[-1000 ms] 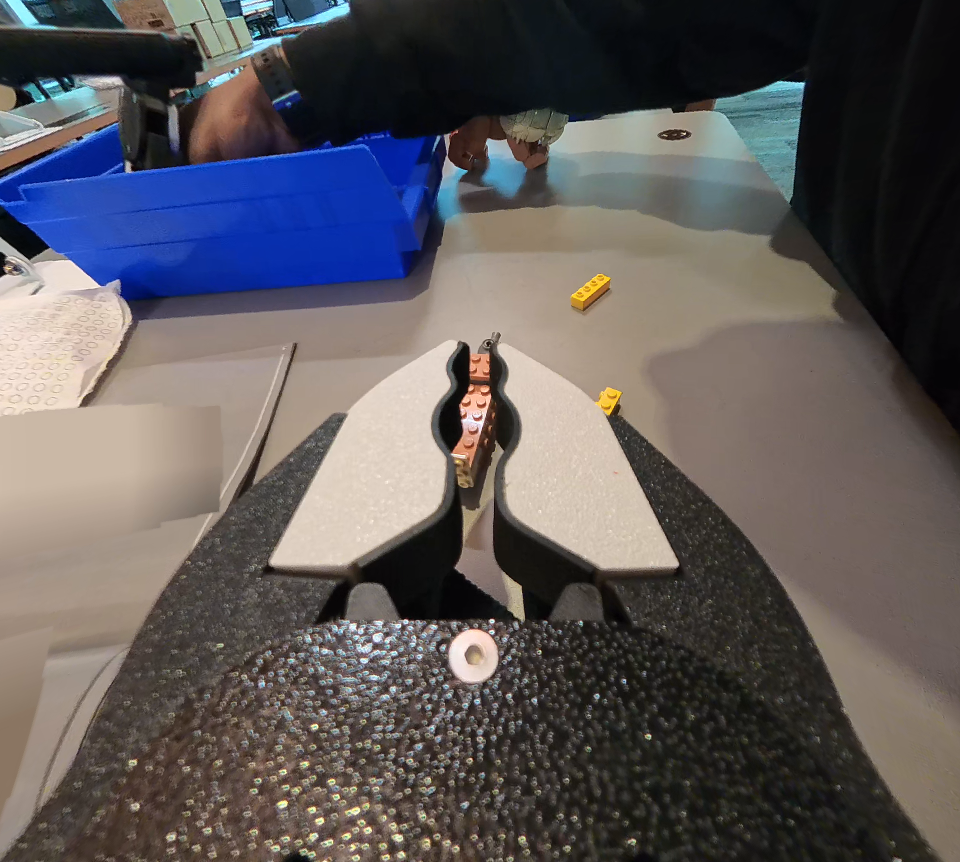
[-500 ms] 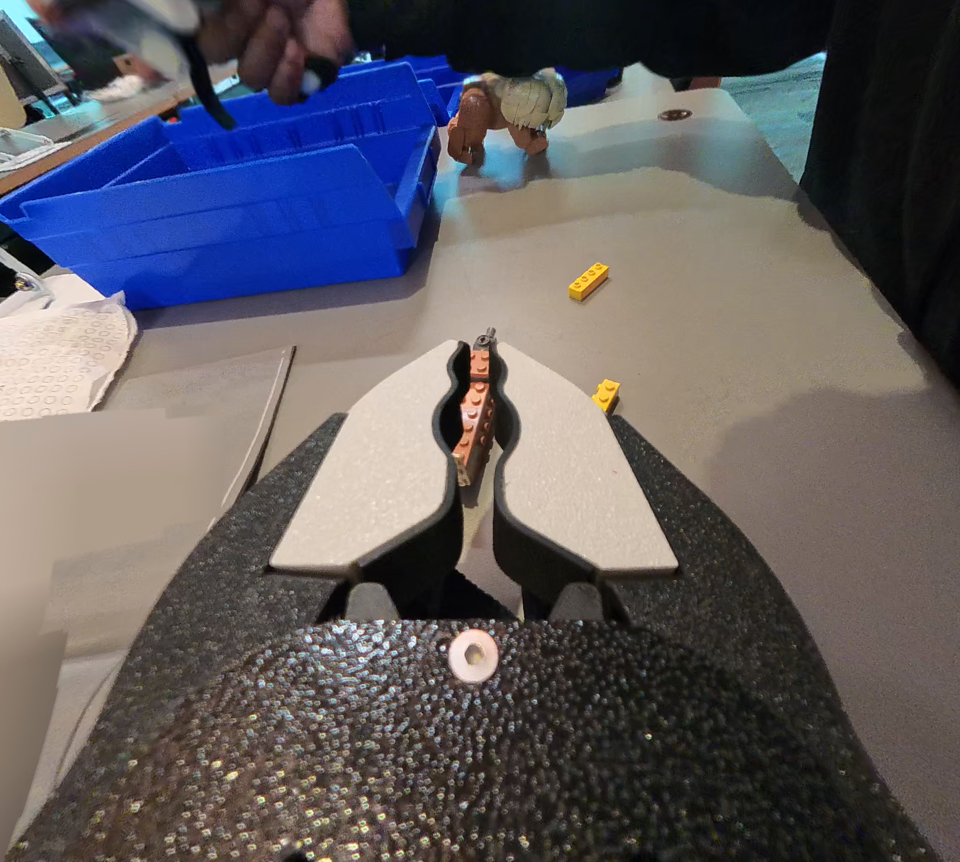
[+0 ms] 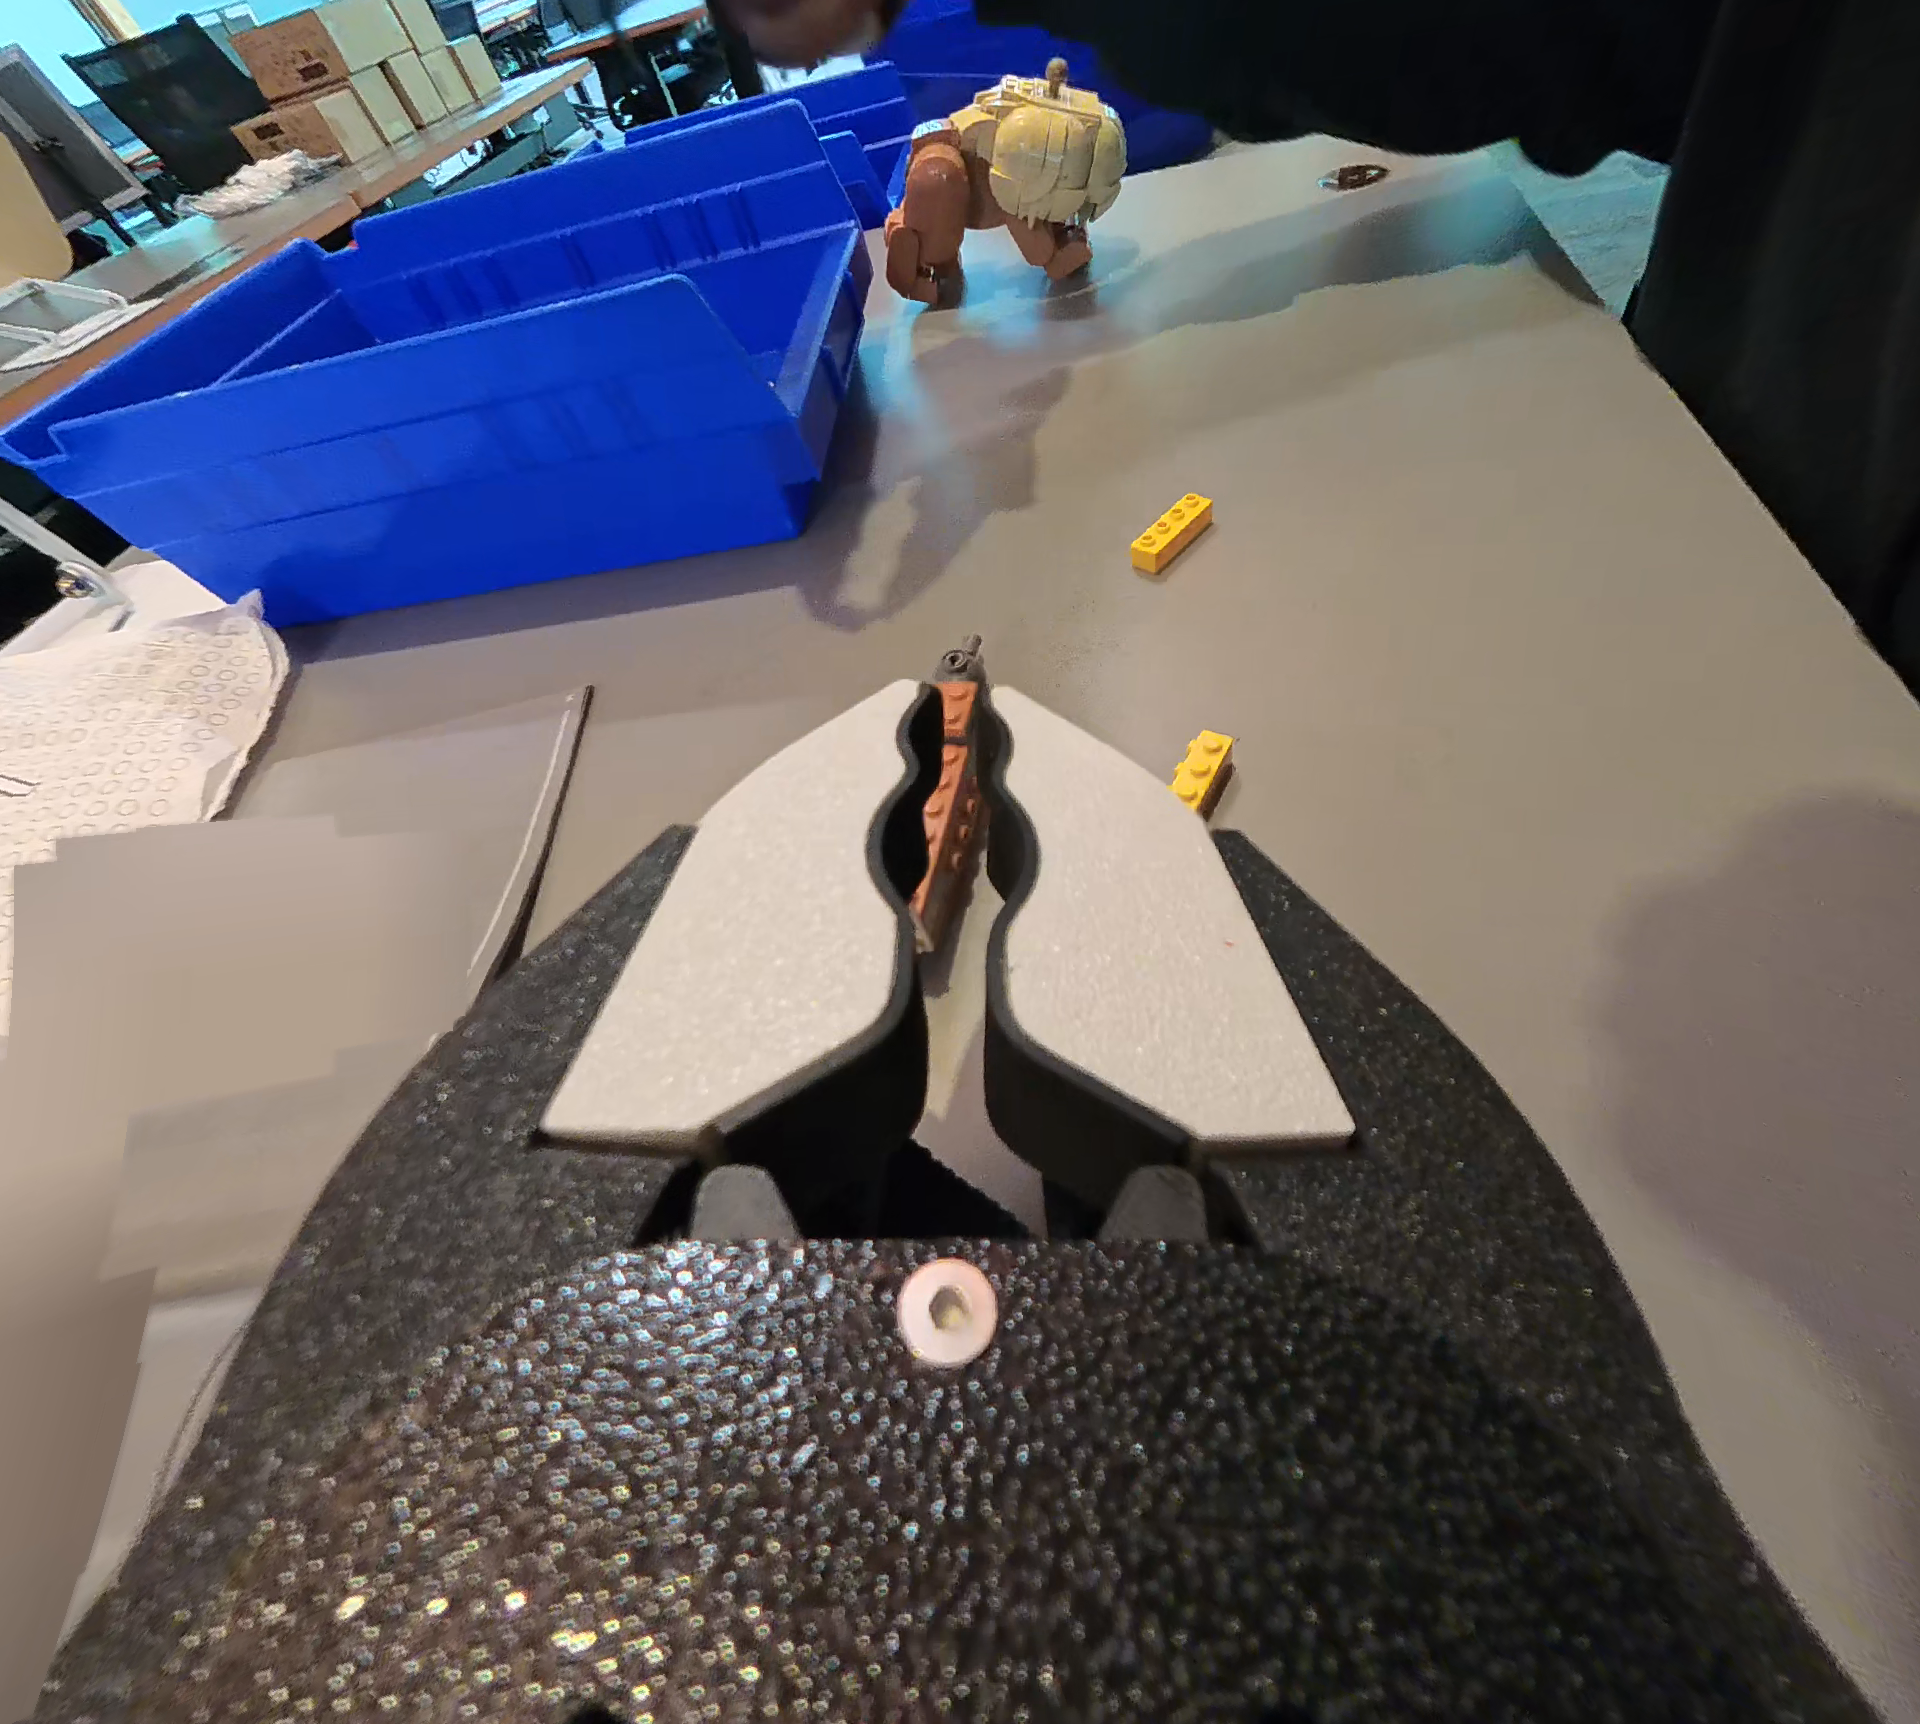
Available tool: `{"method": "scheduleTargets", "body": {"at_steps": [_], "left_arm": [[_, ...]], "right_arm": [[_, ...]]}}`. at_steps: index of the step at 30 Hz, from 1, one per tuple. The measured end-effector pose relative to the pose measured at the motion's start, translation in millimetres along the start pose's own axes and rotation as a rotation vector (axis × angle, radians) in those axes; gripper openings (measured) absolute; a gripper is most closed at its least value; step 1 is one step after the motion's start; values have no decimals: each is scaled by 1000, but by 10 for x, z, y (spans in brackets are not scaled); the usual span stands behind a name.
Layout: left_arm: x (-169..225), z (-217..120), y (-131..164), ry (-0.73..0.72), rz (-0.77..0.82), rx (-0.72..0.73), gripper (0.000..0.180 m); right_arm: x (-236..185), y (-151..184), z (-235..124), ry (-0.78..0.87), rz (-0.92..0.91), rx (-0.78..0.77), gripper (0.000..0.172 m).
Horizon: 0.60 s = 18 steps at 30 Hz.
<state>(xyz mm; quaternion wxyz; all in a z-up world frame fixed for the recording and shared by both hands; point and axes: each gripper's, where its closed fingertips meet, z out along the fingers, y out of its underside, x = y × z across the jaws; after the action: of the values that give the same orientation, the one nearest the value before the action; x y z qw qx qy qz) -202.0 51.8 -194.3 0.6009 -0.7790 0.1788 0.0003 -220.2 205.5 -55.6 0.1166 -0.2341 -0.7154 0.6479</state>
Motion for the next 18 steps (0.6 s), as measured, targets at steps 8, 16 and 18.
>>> {"method": "scheduleTargets", "body": {"at_steps": [8, 16, 18], "left_arm": [[-59, 4, 21, -17, -5, -9, 5], [-141, 22, 49, -46, -13, -25, 5], [-161, 25, 56, -53, -14, -29, 5]], "right_arm": [[-388, 1768, 282, 207, -124, -562, 17], [-395, 1992, 308, 187, -68, -562, 19], [-371, 1950, 297, 201, -54, -526, 22]]}}
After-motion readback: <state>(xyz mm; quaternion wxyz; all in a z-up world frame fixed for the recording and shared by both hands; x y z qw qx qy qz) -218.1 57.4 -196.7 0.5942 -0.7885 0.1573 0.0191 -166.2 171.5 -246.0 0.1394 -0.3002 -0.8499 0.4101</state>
